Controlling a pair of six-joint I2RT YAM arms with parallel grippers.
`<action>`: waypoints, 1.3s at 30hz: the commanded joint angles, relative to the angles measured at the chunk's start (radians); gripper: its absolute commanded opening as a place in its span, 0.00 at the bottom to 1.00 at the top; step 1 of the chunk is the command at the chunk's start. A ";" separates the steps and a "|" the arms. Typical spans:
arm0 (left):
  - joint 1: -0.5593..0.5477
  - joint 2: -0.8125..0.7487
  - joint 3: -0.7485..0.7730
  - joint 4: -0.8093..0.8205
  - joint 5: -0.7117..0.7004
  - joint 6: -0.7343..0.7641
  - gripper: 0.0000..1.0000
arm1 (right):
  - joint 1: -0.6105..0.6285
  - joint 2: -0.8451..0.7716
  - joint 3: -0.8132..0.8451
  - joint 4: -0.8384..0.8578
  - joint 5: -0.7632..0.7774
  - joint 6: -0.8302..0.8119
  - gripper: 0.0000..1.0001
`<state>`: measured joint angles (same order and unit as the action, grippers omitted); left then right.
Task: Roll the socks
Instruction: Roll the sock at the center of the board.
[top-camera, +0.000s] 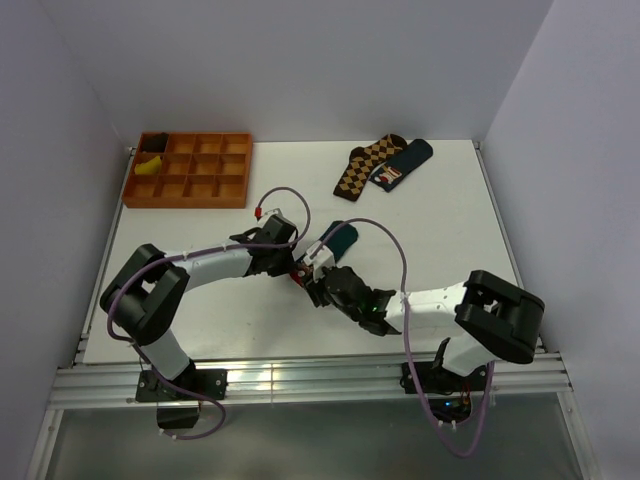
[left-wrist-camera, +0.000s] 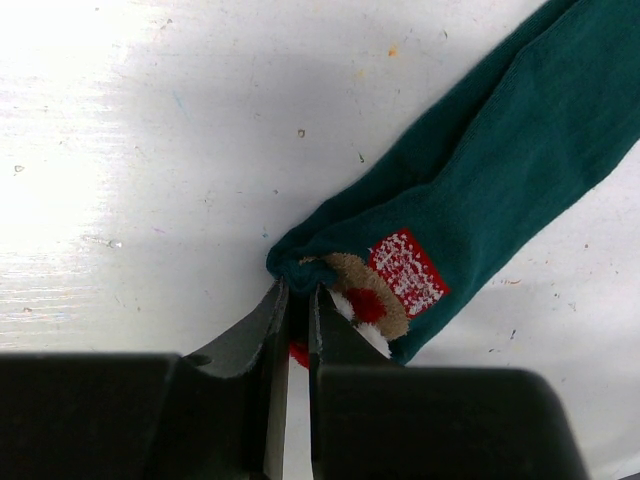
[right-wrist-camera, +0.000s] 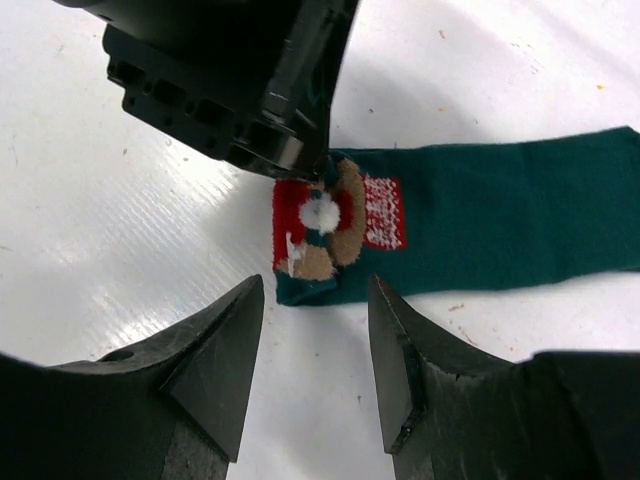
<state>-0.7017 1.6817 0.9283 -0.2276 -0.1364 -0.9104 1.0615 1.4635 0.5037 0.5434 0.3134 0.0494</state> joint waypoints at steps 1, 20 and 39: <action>-0.007 0.024 0.024 -0.053 0.009 0.019 0.00 | 0.025 0.037 0.055 0.056 0.041 -0.039 0.53; -0.007 0.027 0.032 -0.062 0.026 0.025 0.00 | 0.058 0.248 0.167 0.018 0.096 -0.103 0.53; -0.007 0.042 0.046 -0.065 0.044 0.021 0.00 | 0.060 0.311 0.237 -0.086 0.122 -0.062 0.32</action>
<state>-0.7017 1.6974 0.9558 -0.2569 -0.1234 -0.9028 1.1130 1.7710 0.6949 0.4969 0.4171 -0.0357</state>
